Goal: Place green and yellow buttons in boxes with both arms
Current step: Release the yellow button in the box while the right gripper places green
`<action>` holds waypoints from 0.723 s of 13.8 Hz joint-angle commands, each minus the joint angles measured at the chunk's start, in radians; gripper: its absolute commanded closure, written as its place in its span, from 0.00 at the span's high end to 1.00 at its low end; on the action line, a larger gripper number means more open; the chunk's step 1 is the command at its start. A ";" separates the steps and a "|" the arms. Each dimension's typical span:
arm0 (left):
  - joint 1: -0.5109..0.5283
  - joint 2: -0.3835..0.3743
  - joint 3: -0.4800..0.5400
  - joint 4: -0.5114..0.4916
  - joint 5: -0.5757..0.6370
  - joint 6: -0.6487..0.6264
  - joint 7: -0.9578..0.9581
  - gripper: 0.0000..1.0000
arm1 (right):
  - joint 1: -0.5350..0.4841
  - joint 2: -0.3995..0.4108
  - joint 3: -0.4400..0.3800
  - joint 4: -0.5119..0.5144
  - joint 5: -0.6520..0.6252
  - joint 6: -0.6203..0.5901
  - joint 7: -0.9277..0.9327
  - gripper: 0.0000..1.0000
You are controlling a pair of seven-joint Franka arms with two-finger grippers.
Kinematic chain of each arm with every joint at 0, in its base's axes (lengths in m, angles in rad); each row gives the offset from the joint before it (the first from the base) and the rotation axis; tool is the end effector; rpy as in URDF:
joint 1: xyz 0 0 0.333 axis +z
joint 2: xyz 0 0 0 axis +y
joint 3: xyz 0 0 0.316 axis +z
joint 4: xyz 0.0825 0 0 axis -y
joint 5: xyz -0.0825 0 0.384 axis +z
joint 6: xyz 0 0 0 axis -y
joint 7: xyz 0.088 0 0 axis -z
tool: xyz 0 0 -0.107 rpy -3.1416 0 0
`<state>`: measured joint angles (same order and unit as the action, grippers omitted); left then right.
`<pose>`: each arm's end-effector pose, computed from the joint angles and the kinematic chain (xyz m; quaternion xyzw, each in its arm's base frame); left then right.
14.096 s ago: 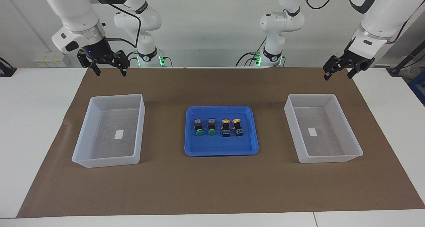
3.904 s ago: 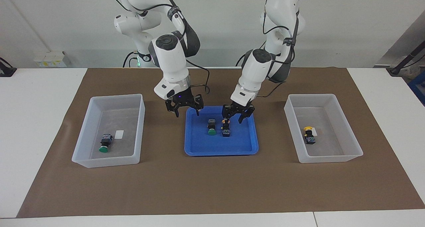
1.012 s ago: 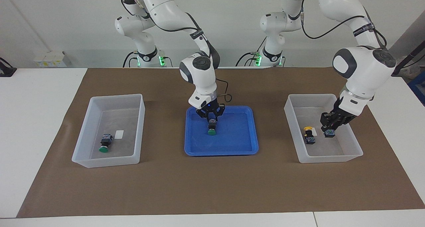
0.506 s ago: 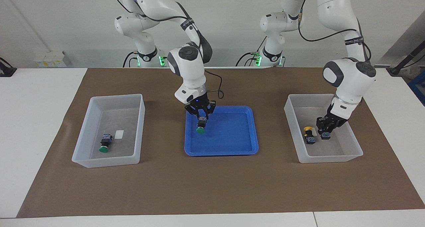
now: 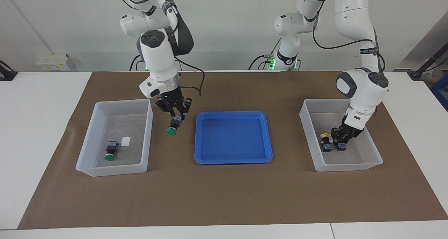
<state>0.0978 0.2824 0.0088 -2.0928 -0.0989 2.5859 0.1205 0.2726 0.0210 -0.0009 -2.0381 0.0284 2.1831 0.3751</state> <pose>0.5978 0.0656 0.3078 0.9935 0.0318 0.1077 0.0171 0.5464 0.1533 0.4446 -0.9963 0.0590 -0.0549 0.0312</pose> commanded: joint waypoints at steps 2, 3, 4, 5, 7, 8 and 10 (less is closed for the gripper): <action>0.010 -0.003 -0.004 0.063 0.013 -0.088 0.013 0.89 | -0.150 -0.072 0.013 -0.106 -0.013 -0.008 -0.278 0.00; 0.010 -0.008 0.000 0.107 0.013 -0.158 0.013 0.89 | -0.194 -0.073 0.013 -0.116 -0.011 -0.008 -0.345 0.00; 0.010 -0.014 0.002 0.153 0.013 -0.238 0.013 0.91 | -0.240 -0.070 0.013 -0.122 -0.004 -0.003 -0.413 0.00; 0.008 -0.028 0.002 0.193 0.013 -0.310 0.011 0.91 | -0.278 -0.061 0.013 -0.123 0.004 0.003 -0.480 0.00; 0.008 -0.054 0.004 0.265 0.042 -0.439 0.011 0.91 | -0.320 -0.024 0.015 -0.120 0.011 0.014 -0.571 0.00; 0.004 -0.066 0.002 0.307 0.107 -0.507 0.005 0.91 | -0.323 0.000 0.013 -0.114 0.027 0.024 -0.593 0.00; -0.013 -0.071 -0.003 0.405 0.159 -0.636 0.001 0.91 | -0.342 0.037 0.015 -0.111 0.035 0.085 -0.614 0.00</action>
<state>0.0970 0.2165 0.0084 -1.7725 0.0101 2.0656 0.1229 -0.0486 0.0213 -0.0026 -2.1499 0.0384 2.2159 -0.1982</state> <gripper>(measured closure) 0.093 0.617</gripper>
